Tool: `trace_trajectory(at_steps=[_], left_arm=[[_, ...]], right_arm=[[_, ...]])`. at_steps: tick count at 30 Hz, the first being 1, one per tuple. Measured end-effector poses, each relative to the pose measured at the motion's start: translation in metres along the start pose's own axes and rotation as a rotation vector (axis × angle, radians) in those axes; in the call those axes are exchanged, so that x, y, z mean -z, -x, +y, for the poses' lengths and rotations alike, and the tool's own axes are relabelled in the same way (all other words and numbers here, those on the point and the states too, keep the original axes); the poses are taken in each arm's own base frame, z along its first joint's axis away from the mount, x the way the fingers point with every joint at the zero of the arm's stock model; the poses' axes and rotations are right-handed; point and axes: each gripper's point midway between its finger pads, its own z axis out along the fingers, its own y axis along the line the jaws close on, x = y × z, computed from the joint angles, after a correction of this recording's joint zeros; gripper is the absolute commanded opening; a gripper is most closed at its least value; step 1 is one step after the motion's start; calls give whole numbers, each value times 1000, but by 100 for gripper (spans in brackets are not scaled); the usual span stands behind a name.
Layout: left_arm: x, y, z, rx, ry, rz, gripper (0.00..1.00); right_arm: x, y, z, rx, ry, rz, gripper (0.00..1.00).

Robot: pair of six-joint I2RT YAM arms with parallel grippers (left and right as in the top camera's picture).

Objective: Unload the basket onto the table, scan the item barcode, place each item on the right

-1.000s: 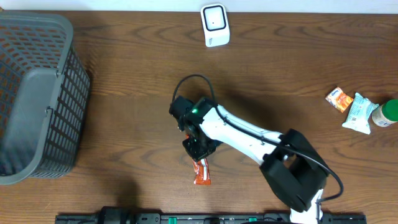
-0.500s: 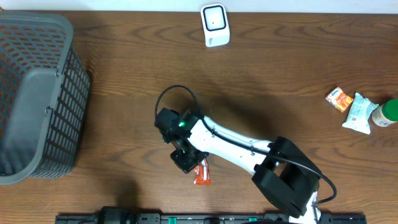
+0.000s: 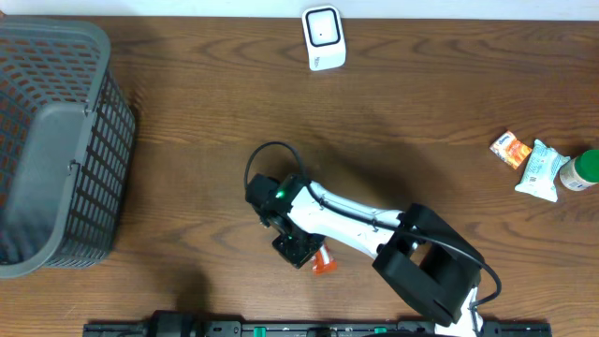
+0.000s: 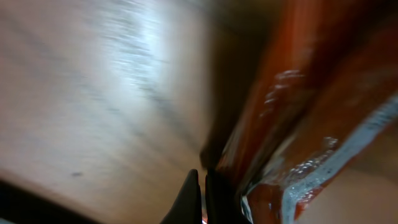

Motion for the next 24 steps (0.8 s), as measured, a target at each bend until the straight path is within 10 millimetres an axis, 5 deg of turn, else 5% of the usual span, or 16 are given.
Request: trace_trajectory(at_steps=[8, 11, 12, 13, 15, 17, 24], left_arm=[[0, 0, 0, 0, 1, 0, 98], [0, 0, 0, 0, 0, 0, 98], [0, 0, 0, 0, 0, 0, 98], [0, 0, 0, 0, 0, 0, 98], [0, 0, 0, 0, 0, -1, 98], [0, 0, 0, 0, 0, 0, 98], [0, 0, 0, 0, 0, 0, 98]], right_arm=[[9, 12, -71, -121, -156, -46, 1], [19, 12, -94, -159, -158, -36, 24], [24, 11, -98, -158, -147, -27, 36], [30, 11, -99, -149, -131, -22, 63], [43, 12, -99, -117, -94, -15, 86], [55, 13, -97, -86, -60, -14, 95], [74, 30, -102, -138, 75, -94, 83]])
